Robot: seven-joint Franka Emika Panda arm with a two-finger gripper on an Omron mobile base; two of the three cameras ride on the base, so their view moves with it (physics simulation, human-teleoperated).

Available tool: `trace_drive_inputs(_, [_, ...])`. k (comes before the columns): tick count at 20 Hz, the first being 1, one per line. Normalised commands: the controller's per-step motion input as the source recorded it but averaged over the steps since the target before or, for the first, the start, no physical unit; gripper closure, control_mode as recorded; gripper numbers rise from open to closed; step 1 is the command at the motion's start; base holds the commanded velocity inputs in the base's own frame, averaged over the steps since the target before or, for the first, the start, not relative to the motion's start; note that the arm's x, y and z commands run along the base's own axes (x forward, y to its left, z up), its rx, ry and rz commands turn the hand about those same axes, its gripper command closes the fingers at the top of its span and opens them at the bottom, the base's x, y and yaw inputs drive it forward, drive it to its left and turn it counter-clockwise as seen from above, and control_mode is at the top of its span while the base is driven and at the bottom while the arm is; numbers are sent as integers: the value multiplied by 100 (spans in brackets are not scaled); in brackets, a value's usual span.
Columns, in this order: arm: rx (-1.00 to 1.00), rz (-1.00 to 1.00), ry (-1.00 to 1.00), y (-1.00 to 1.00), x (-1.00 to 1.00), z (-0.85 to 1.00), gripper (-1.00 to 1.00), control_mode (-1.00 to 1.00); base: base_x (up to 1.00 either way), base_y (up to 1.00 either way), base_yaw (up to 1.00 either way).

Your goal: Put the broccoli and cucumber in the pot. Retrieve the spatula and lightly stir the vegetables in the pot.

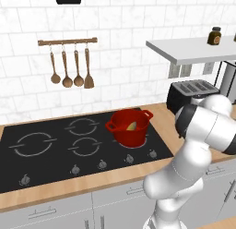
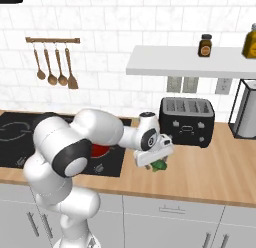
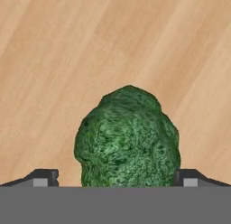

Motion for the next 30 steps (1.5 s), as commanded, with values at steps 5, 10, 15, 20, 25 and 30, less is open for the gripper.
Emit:
trace_drive_inputs(5, [0,0,0,2,15,-22,100,-100,0,0,0])
trace_drive_inputs(10, [0,0,0,7,4,-13,100,-100,0,0,0])
trace_drive_inputs(15, [0,0,-4,10,-4,0,100,-100,0,0,0])
trace_drive_inputs(20, [2,0,-15,28,-47,59,100,-100,0,0,0])
trace_drive_inputs(25, [1,-4,-4,30,-68,100,100,-100,0,0,0])
trace_drive_inputs(30, [0,0,-8,61,-64,73,100,-100,0,0,0])
